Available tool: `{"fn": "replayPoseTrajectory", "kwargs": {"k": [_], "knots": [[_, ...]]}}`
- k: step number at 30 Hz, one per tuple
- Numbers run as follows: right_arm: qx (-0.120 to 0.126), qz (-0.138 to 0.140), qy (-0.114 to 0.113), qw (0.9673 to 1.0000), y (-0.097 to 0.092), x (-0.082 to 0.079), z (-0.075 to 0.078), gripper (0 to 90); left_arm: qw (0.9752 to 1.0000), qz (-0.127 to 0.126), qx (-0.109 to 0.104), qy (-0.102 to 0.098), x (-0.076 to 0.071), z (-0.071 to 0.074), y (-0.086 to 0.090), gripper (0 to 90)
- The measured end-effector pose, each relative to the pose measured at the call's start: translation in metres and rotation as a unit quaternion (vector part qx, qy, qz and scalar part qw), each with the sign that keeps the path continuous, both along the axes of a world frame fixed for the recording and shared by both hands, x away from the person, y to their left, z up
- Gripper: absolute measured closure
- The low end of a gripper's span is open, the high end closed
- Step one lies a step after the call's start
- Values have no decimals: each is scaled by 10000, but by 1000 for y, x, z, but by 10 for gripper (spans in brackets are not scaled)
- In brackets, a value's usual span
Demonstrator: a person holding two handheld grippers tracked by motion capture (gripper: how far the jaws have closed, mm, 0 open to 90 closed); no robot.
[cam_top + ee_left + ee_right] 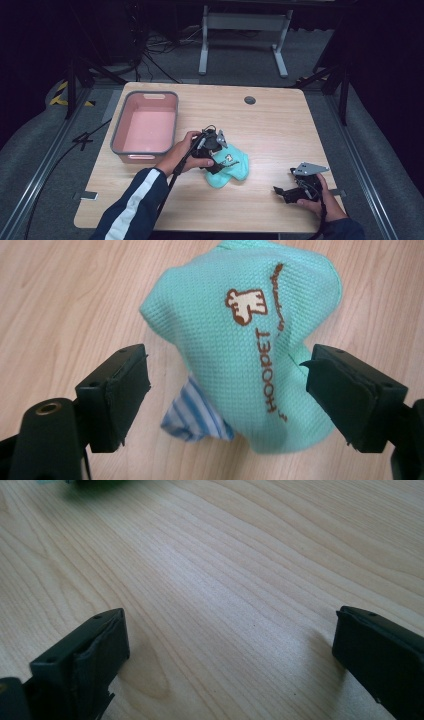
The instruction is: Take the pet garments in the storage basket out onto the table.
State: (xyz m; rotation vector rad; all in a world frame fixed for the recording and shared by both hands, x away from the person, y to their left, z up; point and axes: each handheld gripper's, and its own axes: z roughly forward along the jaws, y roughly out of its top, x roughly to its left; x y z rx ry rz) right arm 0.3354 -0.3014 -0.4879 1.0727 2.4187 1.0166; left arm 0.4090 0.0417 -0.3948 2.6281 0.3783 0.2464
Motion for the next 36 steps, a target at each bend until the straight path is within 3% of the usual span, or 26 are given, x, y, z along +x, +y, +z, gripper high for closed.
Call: {"fn": "replayPoseTrajectory", "kwargs": {"k": [9, 23, 36], "knots": [[-1, 2, -1, 10000, 0, 0, 0, 19, 9999, -36, -48, -115, -15, 11, 17, 182], [-1, 3, -1, 10000, 0, 0, 0, 19, 9994, -259, 90, -222, -38, 13, 39, 178], [-2, 5, 0, 10000, 0, 0, 0, 19, 9991, -181, 315, -197, -58, -4, 75, 187]]}}
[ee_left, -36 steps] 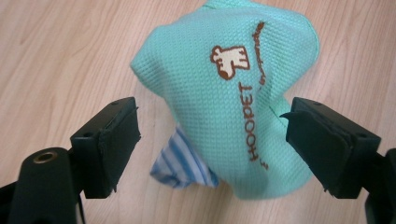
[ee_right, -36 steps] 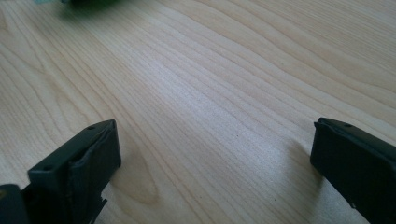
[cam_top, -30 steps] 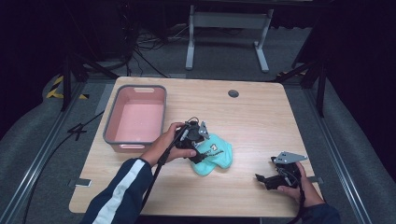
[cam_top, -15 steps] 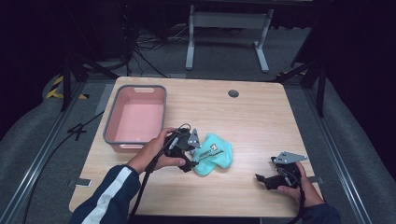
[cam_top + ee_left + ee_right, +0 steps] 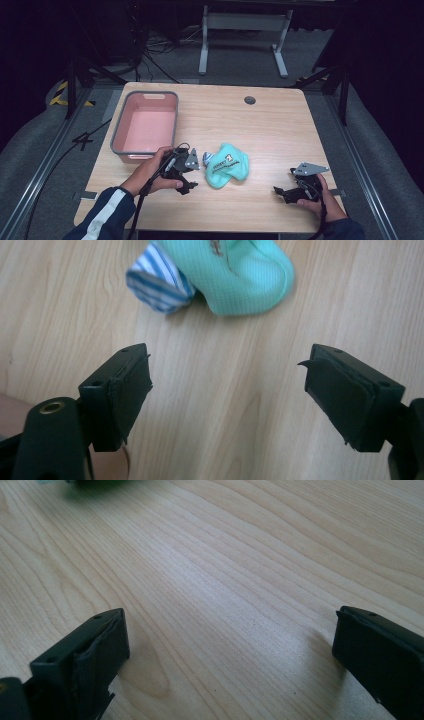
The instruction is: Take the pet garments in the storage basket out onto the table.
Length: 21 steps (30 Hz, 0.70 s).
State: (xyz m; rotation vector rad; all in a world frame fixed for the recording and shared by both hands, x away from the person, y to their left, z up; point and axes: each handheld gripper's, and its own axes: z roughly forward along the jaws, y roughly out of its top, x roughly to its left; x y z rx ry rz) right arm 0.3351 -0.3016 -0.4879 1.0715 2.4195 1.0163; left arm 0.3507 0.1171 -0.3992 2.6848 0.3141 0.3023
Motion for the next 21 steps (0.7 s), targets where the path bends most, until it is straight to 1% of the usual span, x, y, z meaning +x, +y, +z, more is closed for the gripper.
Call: {"fn": "replayPoseTrajectory", "kwargs": {"k": [2, 3, 5, 6, 8, 10, 12, 13, 14, 16, 18, 20, 21], "knots": [[-4, 3, -3, 10000, 0, 0, 0, 19, 10000, 72, 5, 11, -3, -4, 7, 186], [-4, 1, -4, 10000, 0, 0, 0, 19, 10000, 73, 35, 43, -5, -5, 10, 187], [-4, 1, -5, 10000, 0, 0, 0, 19, 9999, 118, 73, 63, -7, -9, 16, 186], [-4, 1, -4, 10000, 0, 0, 0, 19, 9999, 98, 93, 55, -8, -11, 19, 187], [-4, 1, -4, 10000, 0, 0, 0, 19, 9998, 182, 82, 66, -12, -15, 28, 186], [-3, 1, -4, 10000, 0, 0, 0, 19, 9998, 178, 106, 84, -13, -16, 31, 186], [-3, 2, -4, 10000, 0, 0, 0, 19, 9997, 179, 162, 61, -15, -19, 42, 182], [-3, 1, -4, 10000, 0, 0, 0, 19, 9995, 253, 140, 88, -15, -20, 46, 183], [-4, 3, -2, 10000, 0, 0, 0, 19, 9996, 239, 117, 84, -15, -20, 49, 184], [-4, 3, -3, 10000, 0, 0, 0, 19, 9994, 309, 95, 93, -16, -21, 56, 186], [-5, 3, -3, 10000, 0, 0, 0, 19, 9994, 332, 86, 61, -17, -22, 59, 184], [-3, 1, -5, 10000, 0, 0, 0, 19, 9991, 391, 131, -44, -19, -25, 67, 185], [-4, 3, -2, 10000, 0, 0, 0, 19, 9990, 423, 166, -40, -20, -26, 70, 186]]}}
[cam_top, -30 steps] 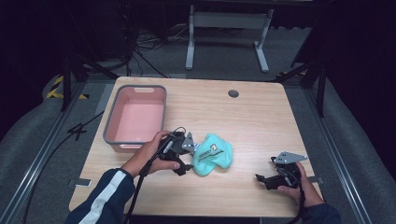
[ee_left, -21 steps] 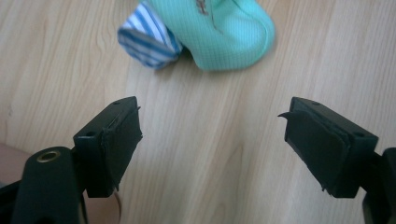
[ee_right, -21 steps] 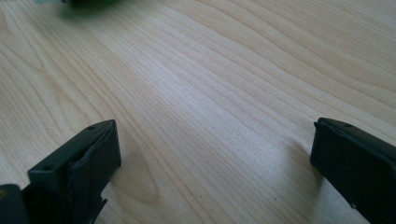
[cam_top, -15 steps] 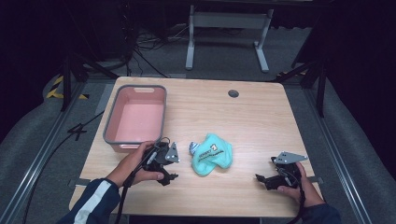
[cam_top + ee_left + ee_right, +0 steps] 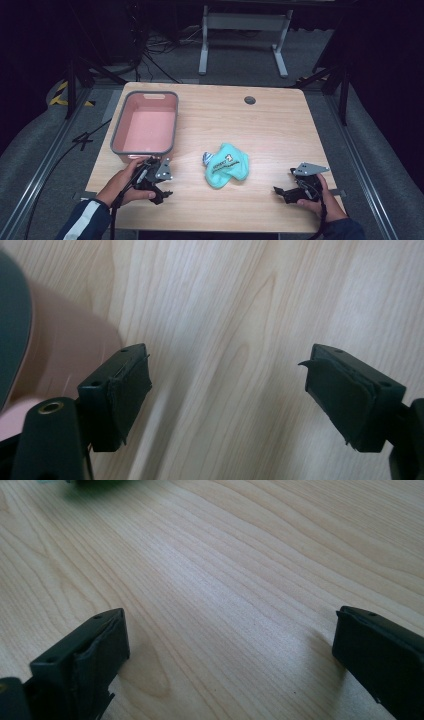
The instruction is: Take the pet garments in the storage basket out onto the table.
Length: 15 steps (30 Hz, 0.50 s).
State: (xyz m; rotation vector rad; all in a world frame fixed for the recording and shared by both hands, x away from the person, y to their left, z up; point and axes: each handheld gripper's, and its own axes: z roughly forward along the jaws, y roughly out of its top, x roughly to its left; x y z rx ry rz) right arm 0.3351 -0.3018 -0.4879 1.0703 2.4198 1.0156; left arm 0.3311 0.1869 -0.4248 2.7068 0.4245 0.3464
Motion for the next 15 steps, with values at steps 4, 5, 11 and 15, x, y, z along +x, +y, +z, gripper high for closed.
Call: {"fn": "replayPoseTrajectory", "kwargs": {"k": [4, 5, 11, 15], "knots": [[1, -2, -3, 10000, 0, 0, 0, 19, 9999, 168, -28, -32, -1, -4, 13, 185], [5, -4, 0, 10000, 0, 0, 0, 19, 9998, 189, -33, -57, -1, -4, 16, 186], [1, -3, -3, 10000, 0, 0, 0, 19, 9994, 311, -66, -116, -3, -13, 36, 183], [5, -5, 0, 10000, 0, 0, 0, 19, 9990, 424, -146, -40, -3, -19, 46, 182]]}}
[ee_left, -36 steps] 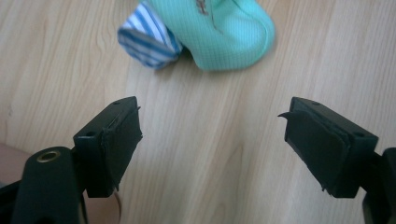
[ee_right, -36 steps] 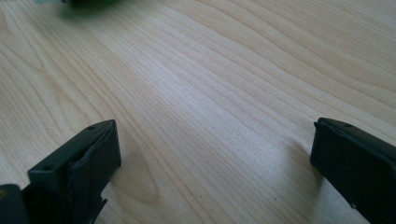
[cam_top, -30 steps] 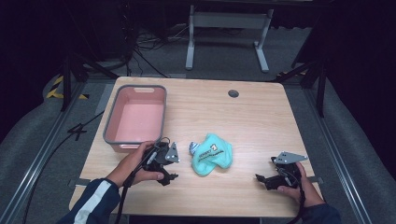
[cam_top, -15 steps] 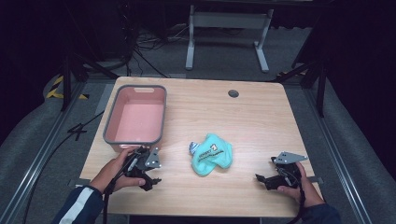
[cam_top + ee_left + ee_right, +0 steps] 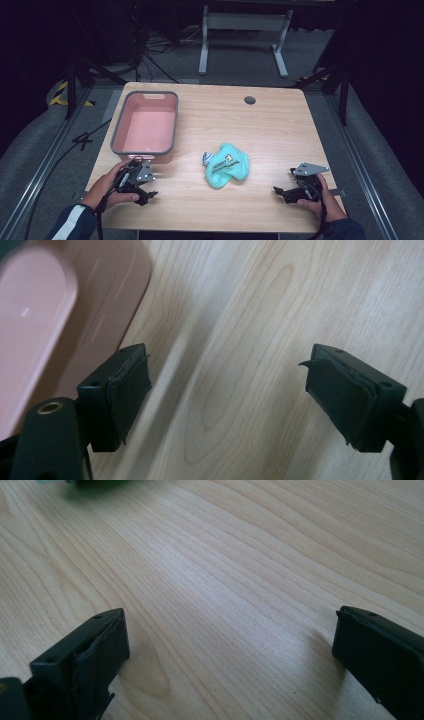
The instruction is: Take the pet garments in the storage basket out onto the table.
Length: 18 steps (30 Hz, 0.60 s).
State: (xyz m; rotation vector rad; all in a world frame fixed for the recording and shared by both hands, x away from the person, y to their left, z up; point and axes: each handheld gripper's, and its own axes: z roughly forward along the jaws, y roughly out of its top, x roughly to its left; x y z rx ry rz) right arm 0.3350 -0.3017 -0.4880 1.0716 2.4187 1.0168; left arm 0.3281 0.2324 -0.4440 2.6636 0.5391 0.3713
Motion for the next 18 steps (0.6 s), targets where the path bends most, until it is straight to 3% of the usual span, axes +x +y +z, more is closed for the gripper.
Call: {"fn": "replayPoseTrajectory", "kwargs": {"k": [4, 9, 10, 11, 13, 14, 15, 16, 17, 18], "knots": [[-1, 2, 3, 10000, 0, 0, 0, 19, 9999, 165, -43, 11, -2, -6, 10, 180], [1, 1, 0, 10000, 0, 0, 0, 19, 9992, 261, -309, 54, -5, -12, 26, 179], [-4, 2, -1, 10000, 0, 0, 0, 19, 9988, 305, -372, 61, -6, -15, 30, 178], [0, 2, 1, 10000, 0, 0, 0, 19, 9970, 393, -647, 153, -6, -18, 41, 171], [1, 2, 1, 10000, 0, 0, 0, 19, 9951, 473, -859, 139, -7, -21, 50, 171], [-4, 3, -2, 10000, 0, 0, 0, 19, 9951, 473, -859, 139, -7, -21, 50, 169], [1, 2, 0, 10000, 0, 0, 0, 19, 9897, 647, -1263, 209, -8, -28, 62, 162], [1, 2, 0, 10000, 0, 0, 0, 19, 9897, 647, -1263, 209, -8, -28, 62, 151], [-4, 3, -1, 10000, 0, 0, 0, 19, 9869, 720, -1421, 244, -8, -31, 68, 149], [-3, 3, -2, 10000, 0, 0, 0, 19, 9829, 811, -1645, 145, -10, -35, 75, 147]]}}
